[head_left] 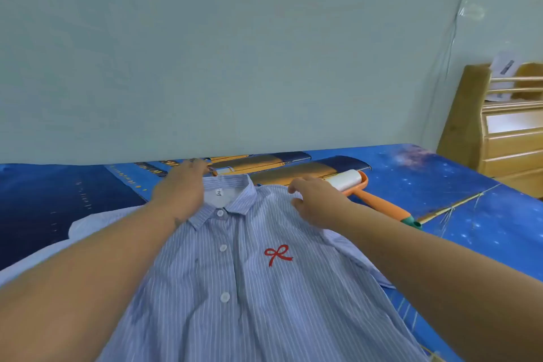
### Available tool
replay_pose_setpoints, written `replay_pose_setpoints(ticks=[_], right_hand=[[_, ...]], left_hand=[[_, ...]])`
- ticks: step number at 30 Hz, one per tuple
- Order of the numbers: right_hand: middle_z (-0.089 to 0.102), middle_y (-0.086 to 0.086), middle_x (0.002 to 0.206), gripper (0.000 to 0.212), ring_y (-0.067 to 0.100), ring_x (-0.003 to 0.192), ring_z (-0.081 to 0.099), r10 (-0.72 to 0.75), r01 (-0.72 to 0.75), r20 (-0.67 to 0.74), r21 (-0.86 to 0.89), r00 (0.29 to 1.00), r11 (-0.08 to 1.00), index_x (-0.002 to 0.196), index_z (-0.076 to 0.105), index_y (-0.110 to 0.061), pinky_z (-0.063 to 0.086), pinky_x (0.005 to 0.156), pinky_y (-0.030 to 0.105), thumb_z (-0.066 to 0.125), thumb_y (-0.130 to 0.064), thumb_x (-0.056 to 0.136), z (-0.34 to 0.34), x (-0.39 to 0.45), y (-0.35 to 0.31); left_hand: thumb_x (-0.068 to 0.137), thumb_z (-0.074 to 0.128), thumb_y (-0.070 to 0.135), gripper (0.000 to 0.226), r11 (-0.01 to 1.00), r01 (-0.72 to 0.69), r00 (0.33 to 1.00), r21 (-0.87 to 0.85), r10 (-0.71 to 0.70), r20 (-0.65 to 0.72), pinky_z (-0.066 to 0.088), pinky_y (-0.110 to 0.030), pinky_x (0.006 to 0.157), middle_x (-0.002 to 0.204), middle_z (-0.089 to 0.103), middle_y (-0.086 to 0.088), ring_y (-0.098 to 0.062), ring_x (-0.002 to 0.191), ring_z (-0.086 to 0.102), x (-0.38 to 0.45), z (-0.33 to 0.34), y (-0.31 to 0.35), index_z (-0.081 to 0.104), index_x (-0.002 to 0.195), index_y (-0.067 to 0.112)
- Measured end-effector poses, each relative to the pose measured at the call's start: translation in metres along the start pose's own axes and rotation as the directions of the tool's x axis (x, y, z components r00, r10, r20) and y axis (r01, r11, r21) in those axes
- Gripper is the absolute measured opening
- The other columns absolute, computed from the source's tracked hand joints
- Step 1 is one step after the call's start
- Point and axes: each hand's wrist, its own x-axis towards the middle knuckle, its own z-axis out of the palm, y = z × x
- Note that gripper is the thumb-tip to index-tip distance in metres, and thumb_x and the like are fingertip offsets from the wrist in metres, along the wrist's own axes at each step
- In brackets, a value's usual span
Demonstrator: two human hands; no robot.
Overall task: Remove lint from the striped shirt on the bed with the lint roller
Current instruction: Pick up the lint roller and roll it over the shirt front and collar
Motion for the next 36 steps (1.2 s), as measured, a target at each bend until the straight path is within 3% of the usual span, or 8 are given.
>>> replay_pose_setpoints(ticks=[7,10,15,22,25,28,32,36], right_hand=[[0.057,0.002,0.115,0.018,0.02,0.1,0.044,-0.005,0.005,-0.001,-0.119,1.0,0.993,0.108,0.051,-0.024,0.041,0.085,0.037,0.051,-0.017,0.091,0.017,0.035,0.005],[0.058,0.004,0.116,0.018,0.025,0.106,0.048,-0.043,0.045,0.013,-0.255,0.999,0.966,0.105,0.05,-0.025,0.039,0.091,0.041,0.053,-0.017,0.089,0.023,0.038,0.0],[0.055,0.005,0.119,0.031,0.027,0.113,0.049,-0.191,0.187,0.038,-0.452,0.981,0.872,0.122,0.046,-0.027,0.037,0.095,0.04,0.048,-0.019,0.093,0.027,0.037,-0.004],[0.052,0.006,0.112,0.037,0.025,0.1,0.057,-0.215,0.226,0.089,-0.572,0.973,0.788,0.129,0.041,-0.027,0.042,0.075,0.036,0.049,-0.024,0.093,0.024,0.042,-0.005],[0.05,0.006,0.107,0.035,0.022,0.08,0.059,-0.182,0.192,0.079,-0.604,0.98,0.773,0.127,0.041,-0.026,0.033,0.054,0.029,0.051,-0.024,0.093,0.023,0.049,-0.005],[0.048,0.007,0.111,0.035,0.019,0.057,0.045,-0.13,0.147,0.072,-0.605,0.989,0.782,0.127,0.042,-0.027,0.019,0.04,0.028,0.051,-0.022,0.094,0.024,0.057,-0.005],[0.049,0.007,0.113,0.036,0.015,0.047,0.032,-0.117,0.129,0.059,-0.582,0.991,0.803,0.129,0.041,-0.029,0.017,0.038,0.027,0.05,-0.023,0.095,0.028,0.069,-0.002],[0.049,0.006,0.111,0.038,0.018,0.058,0.043,-0.097,0.144,0.114,-0.541,0.989,0.828,0.13,0.042,-0.031,0.03,0.045,0.028,0.052,-0.023,0.094,0.033,0.074,0.001]], left_hand=[[0.088,0.04,0.008,0.038,0.928,0.211,0.917,0.308,-0.297,0.268,0.047,-0.035,0.087,0.12,0.058,-0.007,-0.025,0.103,0.057,0.012,-0.004,-0.082,0.055,0.122,0.013],[0.091,0.04,0.014,0.028,0.944,0.179,0.93,0.276,-0.254,0.265,0.05,-0.037,0.086,0.111,0.06,-0.003,-0.021,0.096,0.057,0.009,0.0,-0.091,0.058,0.111,0.019],[0.09,0.039,0.016,0.011,0.954,0.045,0.991,0.296,-0.08,0.108,0.035,-0.031,0.056,0.082,0.049,0.0,-0.018,0.067,0.049,-0.011,0.0,-0.087,0.036,0.087,0.026],[0.09,0.047,0.017,0.032,0.871,-0.045,0.997,0.488,0.006,0.082,0.036,-0.032,0.054,0.099,0.037,-0.002,-0.021,0.069,0.049,-0.013,-0.002,-0.078,0.04,0.119,0.028],[0.087,0.051,0.012,0.05,0.839,-0.056,0.993,0.541,-0.007,0.114,0.037,-0.033,0.056,0.13,0.038,-0.01,-0.026,0.085,0.061,-0.007,-0.002,-0.079,0.035,0.131,0.028],[0.088,0.049,0.012,0.045,0.831,-0.053,0.996,0.553,0.005,0.087,0.036,-0.032,0.054,0.127,0.039,-0.01,-0.025,0.08,0.059,0.001,-0.001,-0.08,0.037,0.129,0.026],[0.09,0.049,0.016,0.042,0.828,-0.045,0.996,0.56,-0.007,0.09,0.039,-0.033,0.057,0.127,0.039,-0.01,-0.025,0.085,0.06,0.014,0.001,-0.083,0.037,0.129,0.027],[0.091,0.048,0.016,0.04,0.831,-0.063,0.991,0.553,-0.013,0.133,0.039,-0.033,0.057,0.125,0.04,-0.009,-0.025,0.088,0.061,0.015,0.008,-0.088,0.038,0.128,0.028]])
